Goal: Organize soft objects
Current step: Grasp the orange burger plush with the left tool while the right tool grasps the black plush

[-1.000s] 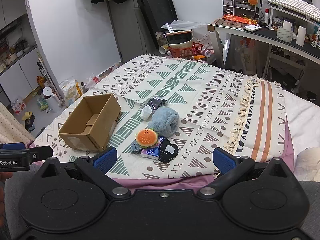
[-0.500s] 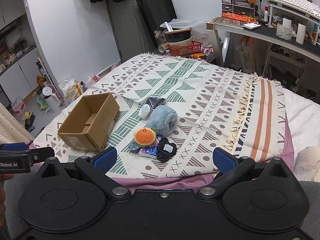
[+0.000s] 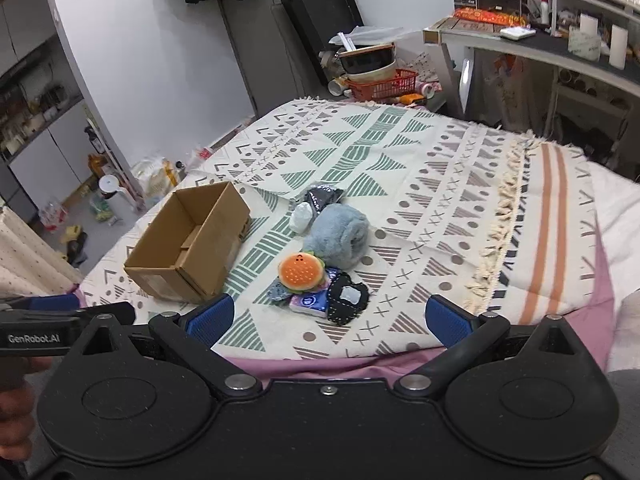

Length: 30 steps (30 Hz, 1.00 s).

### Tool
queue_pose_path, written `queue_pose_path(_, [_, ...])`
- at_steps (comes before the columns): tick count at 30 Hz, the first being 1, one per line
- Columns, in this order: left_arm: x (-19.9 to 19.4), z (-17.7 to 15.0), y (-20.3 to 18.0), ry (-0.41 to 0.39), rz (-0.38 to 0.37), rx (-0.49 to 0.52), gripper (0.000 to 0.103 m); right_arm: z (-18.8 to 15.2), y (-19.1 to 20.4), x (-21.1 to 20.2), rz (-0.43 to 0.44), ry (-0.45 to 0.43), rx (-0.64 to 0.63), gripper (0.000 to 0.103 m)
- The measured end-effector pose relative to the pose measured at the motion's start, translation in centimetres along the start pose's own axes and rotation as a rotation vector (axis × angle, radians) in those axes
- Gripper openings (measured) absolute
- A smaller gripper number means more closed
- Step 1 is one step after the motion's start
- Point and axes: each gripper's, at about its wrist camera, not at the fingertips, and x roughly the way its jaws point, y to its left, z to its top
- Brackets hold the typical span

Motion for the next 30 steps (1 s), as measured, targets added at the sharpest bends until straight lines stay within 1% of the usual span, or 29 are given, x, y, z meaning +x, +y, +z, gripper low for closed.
queue_pose_path(5, [1.4, 0.1, -0.3, 0.009, -0.020, -0.007, 0.102, 0.3, -0.8, 1.0, 0.006, -0.001, 0.009, 0.103])
queue_pose_path(11, [2.7, 0.6, 0.0, -0.001, -0.023, -0.047, 0.101, 0.7, -2.2, 2.4, 0.025, -0.003, 0.045, 0.103])
queue_pose_path(16, [4.0, 1.0, 0.1, -0.006, -0.033, -0.074, 0.099, 1.3, -2.9, 3.8, 0.036, 0.018, 0.077, 0.098])
queue_pose_path(19, [4.9, 1.4, 0.0, -0.006, -0.045, -0.086, 0.099, 1.7, -3.2, 4.9, 0.042, 0.037, 0.116, 0.091])
queue_pose_path(21, [5.7, 1.6, -0.1, -0.002, -0.055, -0.090, 0.098, 1.9, -3.6, 5.7, 0.050, 0.046, 0.155, 0.082])
queue_pose_path(24, [6.7, 1.9, -0.5, 0.012, -0.073, -0.088, 0.094, 1.9, -3.8, 7.1, 0.078, 0.065, 0.191, 0.072])
queue_pose_path(27, [7.9, 2.1, -0.9, 0.023, -0.087, -0.086, 0.093, 1.5, -4.2, 8.5, 0.088, 0.087, 0.207, 0.066])
queue_pose_path(30, [9.2, 2.2, -1.2, 0.040, -0.099, -0.086, 0.090, 1.2, -4.7, 9.6, 0.094, 0.100, 0.233, 0.066])
